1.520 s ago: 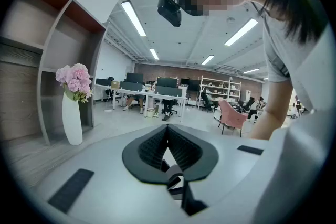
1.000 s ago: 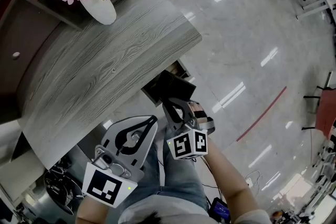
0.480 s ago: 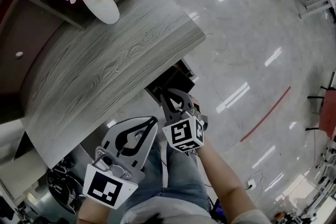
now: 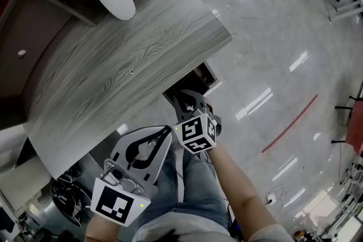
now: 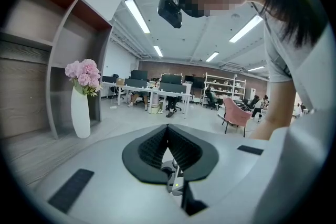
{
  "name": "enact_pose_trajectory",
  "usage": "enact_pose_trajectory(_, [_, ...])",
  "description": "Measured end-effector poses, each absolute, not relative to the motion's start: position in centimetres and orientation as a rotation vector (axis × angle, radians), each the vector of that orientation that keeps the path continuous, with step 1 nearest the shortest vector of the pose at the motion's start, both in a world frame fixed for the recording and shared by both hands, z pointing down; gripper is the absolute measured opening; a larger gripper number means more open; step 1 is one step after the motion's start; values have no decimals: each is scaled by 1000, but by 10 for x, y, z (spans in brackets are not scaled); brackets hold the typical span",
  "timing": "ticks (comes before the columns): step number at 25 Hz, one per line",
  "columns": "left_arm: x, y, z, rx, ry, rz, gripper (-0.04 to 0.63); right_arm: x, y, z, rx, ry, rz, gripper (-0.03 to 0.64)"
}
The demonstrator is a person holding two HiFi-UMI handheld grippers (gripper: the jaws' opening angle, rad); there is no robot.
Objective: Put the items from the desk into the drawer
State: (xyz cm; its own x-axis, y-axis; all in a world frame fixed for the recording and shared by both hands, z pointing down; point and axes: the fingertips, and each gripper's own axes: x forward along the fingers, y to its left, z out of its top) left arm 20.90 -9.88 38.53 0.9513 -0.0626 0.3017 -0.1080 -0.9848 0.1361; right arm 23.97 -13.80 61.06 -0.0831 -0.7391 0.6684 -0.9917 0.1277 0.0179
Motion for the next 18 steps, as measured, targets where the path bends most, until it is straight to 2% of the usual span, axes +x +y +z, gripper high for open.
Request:
enact_pose_trajectory(10, [200,-109,382,2959,-154,440,9,238,-141,610,1649,-1834,578,43])
enact_pose_trajectory(18, [198,-109,369,2982,-139,402,8,227,-137,570,1683,-1908,531,36])
